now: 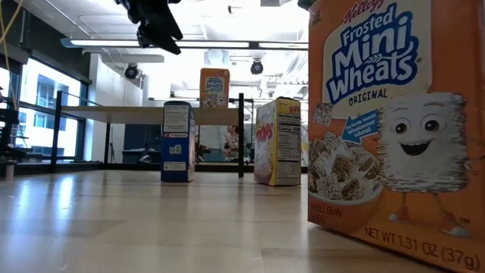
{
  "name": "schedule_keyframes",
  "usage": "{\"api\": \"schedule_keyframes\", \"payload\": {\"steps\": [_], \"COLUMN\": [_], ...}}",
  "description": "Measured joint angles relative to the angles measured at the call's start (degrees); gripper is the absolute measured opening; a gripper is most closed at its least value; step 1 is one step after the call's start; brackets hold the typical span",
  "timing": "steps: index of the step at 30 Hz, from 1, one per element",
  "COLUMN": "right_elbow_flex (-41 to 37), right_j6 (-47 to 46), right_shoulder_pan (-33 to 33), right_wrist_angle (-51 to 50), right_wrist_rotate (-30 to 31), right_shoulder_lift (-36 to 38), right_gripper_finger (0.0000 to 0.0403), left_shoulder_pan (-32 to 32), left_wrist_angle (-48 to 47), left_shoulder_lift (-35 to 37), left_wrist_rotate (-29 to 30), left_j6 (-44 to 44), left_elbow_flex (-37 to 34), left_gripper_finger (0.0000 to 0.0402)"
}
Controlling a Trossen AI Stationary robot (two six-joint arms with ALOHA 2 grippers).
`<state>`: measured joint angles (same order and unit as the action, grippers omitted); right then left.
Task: Stack cereal on shelf
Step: Put the middle blue cereal box on the shelf
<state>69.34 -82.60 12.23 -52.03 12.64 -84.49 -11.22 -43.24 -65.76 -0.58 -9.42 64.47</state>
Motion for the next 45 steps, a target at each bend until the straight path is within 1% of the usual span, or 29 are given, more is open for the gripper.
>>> {"api": "schedule_keyframes", "payload": {"steps": [8,14,23,45], "right_elbow_flex": [-0.02,-0.02,-0.02,0.0], "right_j6": [-3.75,-6.0,-6.02,-6.02], "right_shoulder_pan": [1.99,2.96,3.3,3.26], "right_wrist_angle": [0.0,0.0,1.25,2.56], "right_wrist_rotate": [-0.04,1.55,0.37,0.37], "right_shoulder_lift": [-1.07,-1.06,-4.44,-6.85], "right_gripper_finger": [0.0261,0.0261,0.0261,0.0261], "left_shoulder_pan": [0.02,0.02,0.02,0.04], "left_wrist_angle": [0.04,-0.01,0.02,-0.1], "left_shoulder_lift": [-0.02,-0.02,-0.02,-0.02], "left_wrist_rotate": [-0.03,-0.03,-0.03,-0.04], "left_j6": [0.61,0.66,0.65,0.65], "left_elbow_flex": [0.0,0.0,0.0,0.0], "left_gripper_finger": [0.0216,0.0216,0.0216,0.0216]}}
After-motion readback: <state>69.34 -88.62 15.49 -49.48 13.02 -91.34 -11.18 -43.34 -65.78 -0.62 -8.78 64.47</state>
